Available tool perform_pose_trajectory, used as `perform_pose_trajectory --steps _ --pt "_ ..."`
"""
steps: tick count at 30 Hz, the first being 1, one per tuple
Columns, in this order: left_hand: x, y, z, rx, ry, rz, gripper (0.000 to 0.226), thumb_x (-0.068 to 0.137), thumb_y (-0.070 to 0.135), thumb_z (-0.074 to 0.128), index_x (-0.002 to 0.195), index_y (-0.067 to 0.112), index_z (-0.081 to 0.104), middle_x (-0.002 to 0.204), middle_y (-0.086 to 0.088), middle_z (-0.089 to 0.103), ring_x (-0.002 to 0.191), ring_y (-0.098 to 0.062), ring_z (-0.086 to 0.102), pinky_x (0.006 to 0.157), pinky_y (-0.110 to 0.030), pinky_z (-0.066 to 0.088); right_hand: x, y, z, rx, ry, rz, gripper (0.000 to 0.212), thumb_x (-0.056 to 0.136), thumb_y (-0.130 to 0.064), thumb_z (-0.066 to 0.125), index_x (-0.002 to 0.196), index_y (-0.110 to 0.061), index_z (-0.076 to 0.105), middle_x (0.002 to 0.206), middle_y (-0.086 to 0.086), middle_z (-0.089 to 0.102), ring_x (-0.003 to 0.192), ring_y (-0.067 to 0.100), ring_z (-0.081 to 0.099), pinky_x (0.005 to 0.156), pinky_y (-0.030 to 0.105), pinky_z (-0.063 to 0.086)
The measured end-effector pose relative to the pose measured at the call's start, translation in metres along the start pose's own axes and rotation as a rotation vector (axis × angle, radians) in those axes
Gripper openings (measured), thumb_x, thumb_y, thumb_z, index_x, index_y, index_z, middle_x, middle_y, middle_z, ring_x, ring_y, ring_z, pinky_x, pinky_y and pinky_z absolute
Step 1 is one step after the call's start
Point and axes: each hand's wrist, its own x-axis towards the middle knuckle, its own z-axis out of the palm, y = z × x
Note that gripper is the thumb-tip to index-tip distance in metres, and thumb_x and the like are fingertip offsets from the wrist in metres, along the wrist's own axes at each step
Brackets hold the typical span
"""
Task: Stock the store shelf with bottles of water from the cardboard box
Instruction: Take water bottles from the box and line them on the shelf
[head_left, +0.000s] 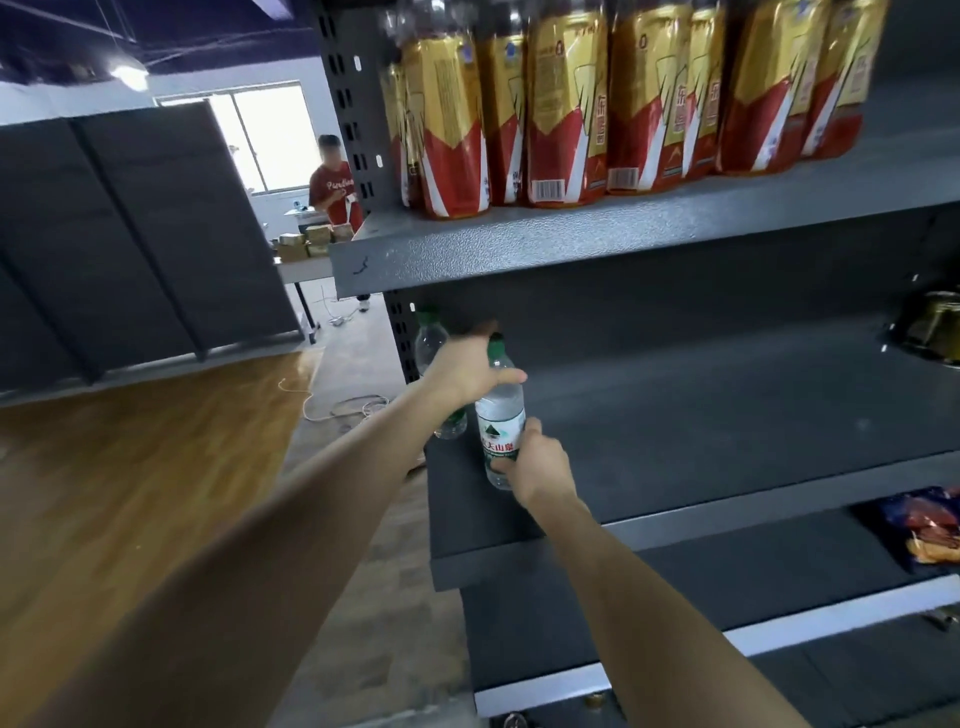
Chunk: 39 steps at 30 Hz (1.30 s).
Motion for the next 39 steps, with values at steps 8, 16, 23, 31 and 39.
perform_pose_trajectory --steps 8,16,23,31,39 --pt "0.029 -0.024 0.008 0.176 0.133 0.06 0.087 0.067 0.034 0.087 0.137 0.015 0.039 0.136 -0.009 0.042 0.121 -0.035 0.052 0.1 -0.045 0.041 0.058 -0.013 0.022 0.029 -0.014 -0.003 0.054 0.08 -0.013 0.077 0.123 -0.003 0.046 0.127 0.014 0.042 0.112 0.036 0.054 0.093 0.036 0.045" --pt "0.05 -0.066 0.015 0.334 0.053 -0.015 0.045 0.09 0.033 0.063 0.132 0.025 0.05 0.129 -0.012 0.056 0.117 -0.032 0.057 0.081 -0.037 0.05 0.109 -0.033 0.038 0.033 0.007 0.027 0.05 0.084 -0.01 0.074 0.127 0.0 0.048 0.133 0.018 0.048 0.118 0.033 0.053 0.097 0.034 0.042" --pt "0.051 -0.055 0.025 0.377 0.004 0.02 0.031 0.092 0.024 0.055 0.121 0.017 0.058 0.114 -0.015 0.064 0.11 -0.035 0.06 0.076 -0.035 0.047 0.132 -0.021 0.048 -0.008 0.069 0.017 0.039 0.087 -0.006 0.066 0.12 -0.001 0.044 0.121 0.023 0.057 0.111 0.04 0.055 0.086 0.04 0.045" --pt "0.025 -0.046 0.026 0.435 0.007 0.021 0.035 0.092 0.024 0.054 0.127 0.016 0.053 0.117 -0.013 0.064 0.111 -0.036 0.058 0.094 -0.047 0.045 0.124 -0.031 0.045 -0.023 -0.005 0.044 0.031 0.091 -0.005 0.053 0.117 -0.006 0.036 0.118 0.024 0.059 0.106 0.041 0.058 0.086 0.045 0.05" --pt "-0.037 -0.034 0.02 0.353 -0.069 -0.117 0.019 0.087 0.019 0.055 0.105 0.013 0.059 0.107 -0.01 0.065 0.095 -0.033 0.062 0.067 -0.033 0.042 0.065 -0.016 0.011 -0.124 -0.077 -0.07 0.031 0.089 -0.006 0.053 0.119 0.002 0.057 0.123 0.024 0.059 0.114 0.039 0.055 0.088 0.036 0.047"
